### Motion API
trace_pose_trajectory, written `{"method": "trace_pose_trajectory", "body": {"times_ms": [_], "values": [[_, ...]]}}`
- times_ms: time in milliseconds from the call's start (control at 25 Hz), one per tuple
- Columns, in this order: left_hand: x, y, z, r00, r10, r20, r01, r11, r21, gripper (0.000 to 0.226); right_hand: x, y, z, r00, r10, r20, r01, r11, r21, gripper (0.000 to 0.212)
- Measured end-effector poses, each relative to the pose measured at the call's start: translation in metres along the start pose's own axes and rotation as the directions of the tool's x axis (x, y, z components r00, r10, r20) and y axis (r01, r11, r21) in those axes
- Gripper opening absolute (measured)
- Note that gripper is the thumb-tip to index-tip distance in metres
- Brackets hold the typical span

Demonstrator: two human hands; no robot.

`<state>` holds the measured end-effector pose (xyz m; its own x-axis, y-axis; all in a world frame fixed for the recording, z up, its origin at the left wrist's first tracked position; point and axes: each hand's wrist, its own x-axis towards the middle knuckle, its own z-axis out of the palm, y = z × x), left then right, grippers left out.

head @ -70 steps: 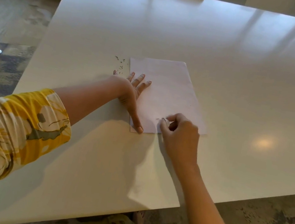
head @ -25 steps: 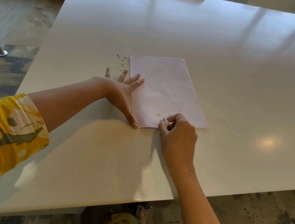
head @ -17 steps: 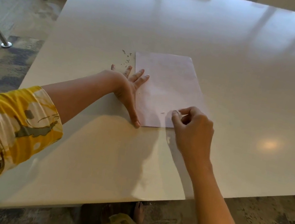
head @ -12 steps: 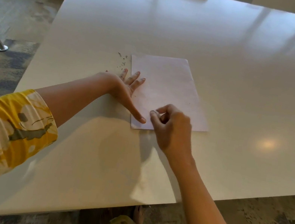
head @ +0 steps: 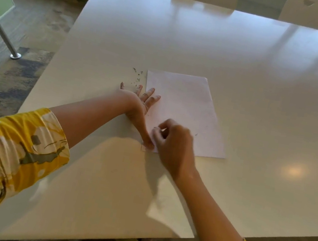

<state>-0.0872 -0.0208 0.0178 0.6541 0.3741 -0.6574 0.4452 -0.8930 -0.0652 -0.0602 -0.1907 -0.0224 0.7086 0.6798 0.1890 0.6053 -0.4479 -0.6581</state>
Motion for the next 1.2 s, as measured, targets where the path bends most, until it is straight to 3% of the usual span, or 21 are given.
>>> {"method": "trace_pose_trajectory", "body": {"times_ms": [80, 240, 360, 480, 600, 720, 800, 1000, 1200], "values": [[0.000, 0.001, 0.000, 1.000, 0.000, -0.003, 0.000, 1.000, -0.001, 0.174, -0.001, 0.001, 0.003, 0.997, -0.065, 0.028, 0.065, 0.998, -0.009, 0.008], [-0.004, 0.002, -0.003, 0.999, -0.004, 0.032, 0.005, 0.999, -0.050, 0.183, 0.039, 0.037, -0.036, 0.980, 0.155, -0.128, -0.171, 0.977, -0.127, 0.014], [-0.002, 0.003, -0.004, 1.000, -0.016, 0.026, 0.017, 0.999, -0.044, 0.179, 0.049, 0.048, -0.045, 0.984, 0.177, -0.012, -0.177, 0.976, -0.123, 0.013], [-0.002, 0.006, -0.005, 0.999, -0.039, 0.016, 0.039, 0.999, -0.025, 0.174, 0.055, 0.050, -0.052, 0.953, 0.253, 0.164, -0.281, 0.943, 0.177, 0.016], [-0.004, 0.008, -0.007, 0.999, -0.053, 0.009, 0.053, 0.999, -0.011, 0.171, 0.057, 0.049, -0.061, 0.893, 0.196, 0.405, -0.408, 0.733, 0.544, 0.023], [-0.006, 0.008, -0.005, 0.999, -0.044, -0.009, 0.043, 0.998, -0.034, 0.167, 0.059, 0.049, -0.063, 0.853, 0.089, 0.514, -0.468, 0.567, 0.678, 0.026], [-0.006, 0.006, -0.003, 0.999, -0.039, -0.017, 0.038, 0.998, -0.059, 0.166, 0.062, 0.048, -0.061, 0.831, 0.122, 0.543, -0.517, 0.527, 0.674, 0.029], [-0.006, 0.001, 0.000, 0.999, -0.036, -0.027, 0.033, 0.994, -0.100, 0.166, 0.074, 0.038, -0.056, 0.789, 0.250, 0.561, -0.597, 0.527, 0.605, 0.027], [-0.002, -0.001, 0.003, 0.999, -0.026, -0.032, 0.023, 0.994, -0.106, 0.168, 0.079, 0.035, -0.058, 0.861, 0.252, 0.441, -0.476, 0.704, 0.527, 0.028]]}}
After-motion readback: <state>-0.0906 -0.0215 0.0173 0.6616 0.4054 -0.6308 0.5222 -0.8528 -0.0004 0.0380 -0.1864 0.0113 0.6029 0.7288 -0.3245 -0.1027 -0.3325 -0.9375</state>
